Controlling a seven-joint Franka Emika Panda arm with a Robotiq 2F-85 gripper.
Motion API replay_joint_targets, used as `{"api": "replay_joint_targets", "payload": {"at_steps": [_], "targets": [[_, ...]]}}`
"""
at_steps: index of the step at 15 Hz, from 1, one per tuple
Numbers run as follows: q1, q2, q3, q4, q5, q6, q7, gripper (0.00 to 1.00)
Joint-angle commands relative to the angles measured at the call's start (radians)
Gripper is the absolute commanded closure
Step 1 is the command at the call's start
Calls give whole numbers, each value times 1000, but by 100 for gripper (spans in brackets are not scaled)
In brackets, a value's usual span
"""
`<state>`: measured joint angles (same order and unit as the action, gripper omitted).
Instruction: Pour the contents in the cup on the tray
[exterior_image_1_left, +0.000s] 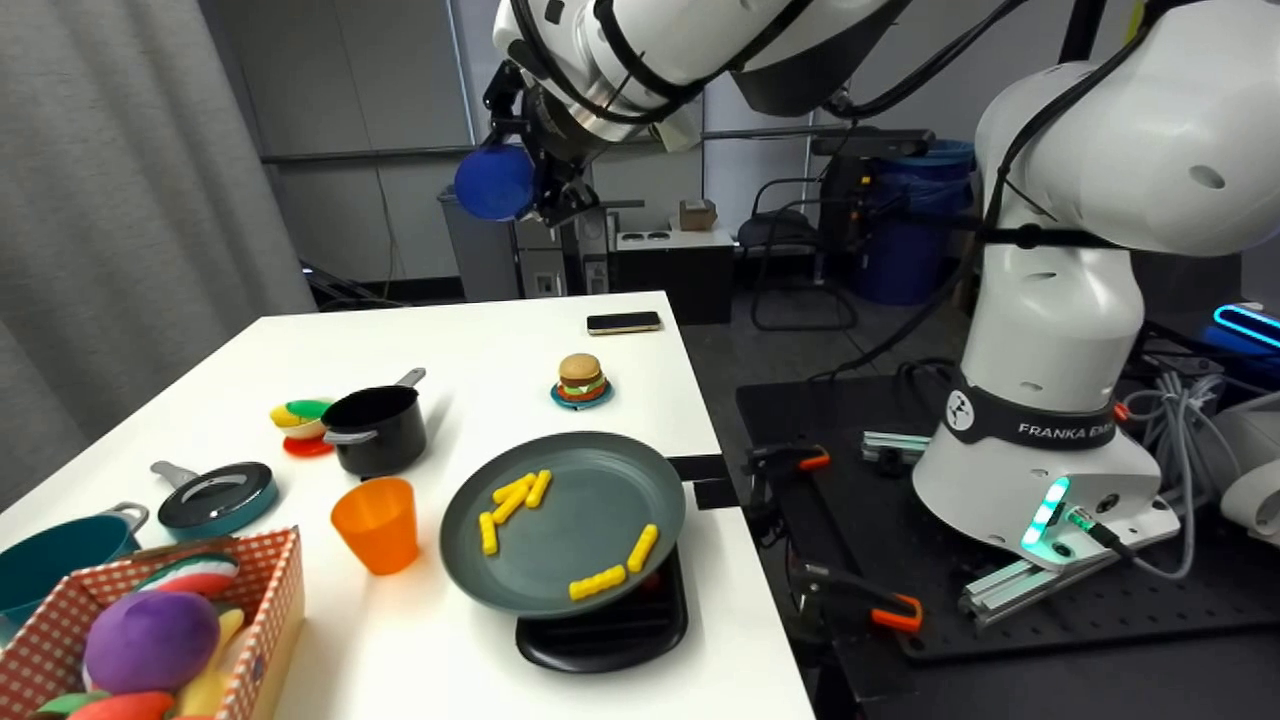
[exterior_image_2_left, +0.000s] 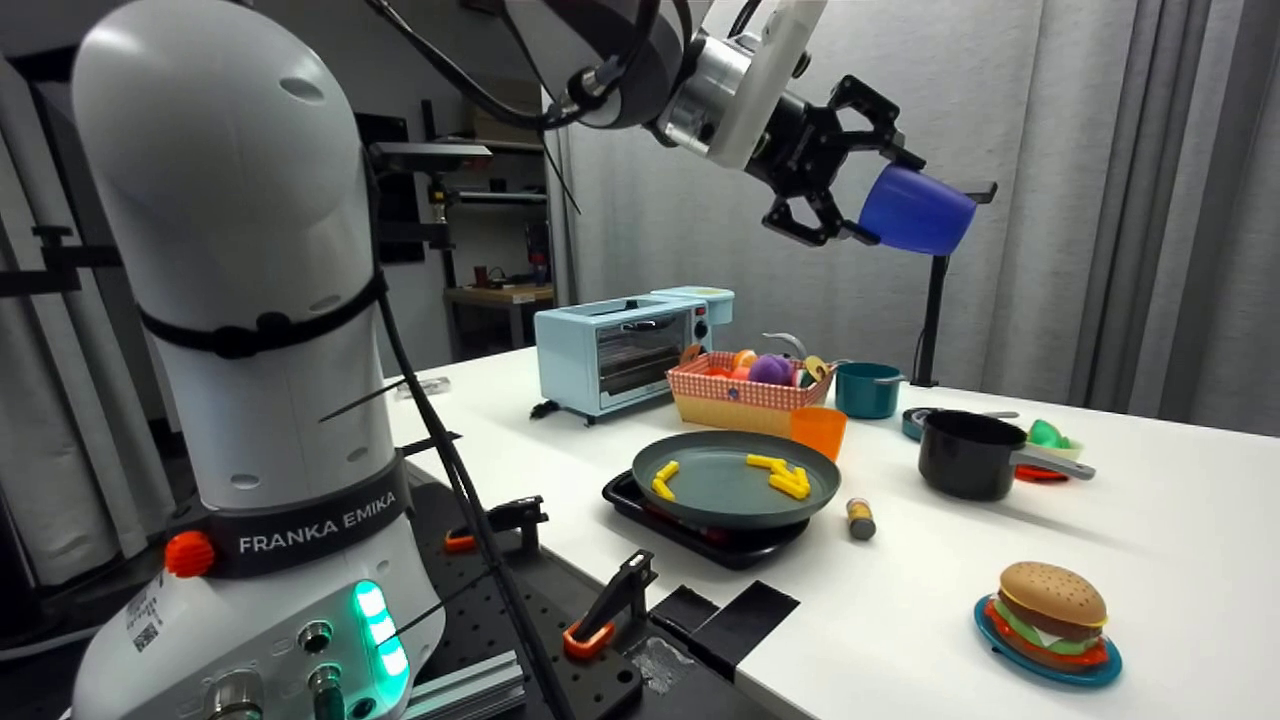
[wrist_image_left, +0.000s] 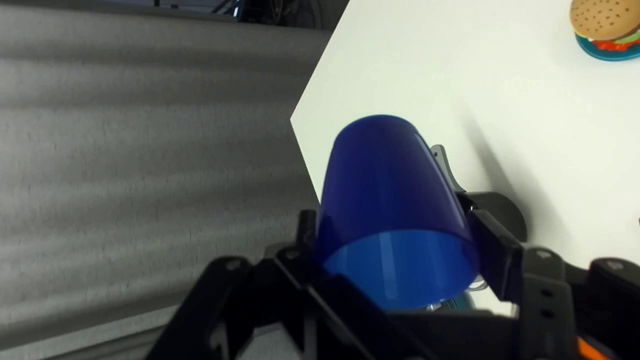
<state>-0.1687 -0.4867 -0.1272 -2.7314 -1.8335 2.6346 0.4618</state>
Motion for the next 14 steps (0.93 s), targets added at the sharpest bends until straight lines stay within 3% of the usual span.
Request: {"api": "replay_joint_targets", "payload": {"at_steps": [1, 8, 14], "targets": [[2, 2, -14, 14, 164, 2, 27, 50], [14, 39, -39, 35, 470, 38, 81, 50], [-1, 116, -93, 49, 583, 165, 217, 50]]}}
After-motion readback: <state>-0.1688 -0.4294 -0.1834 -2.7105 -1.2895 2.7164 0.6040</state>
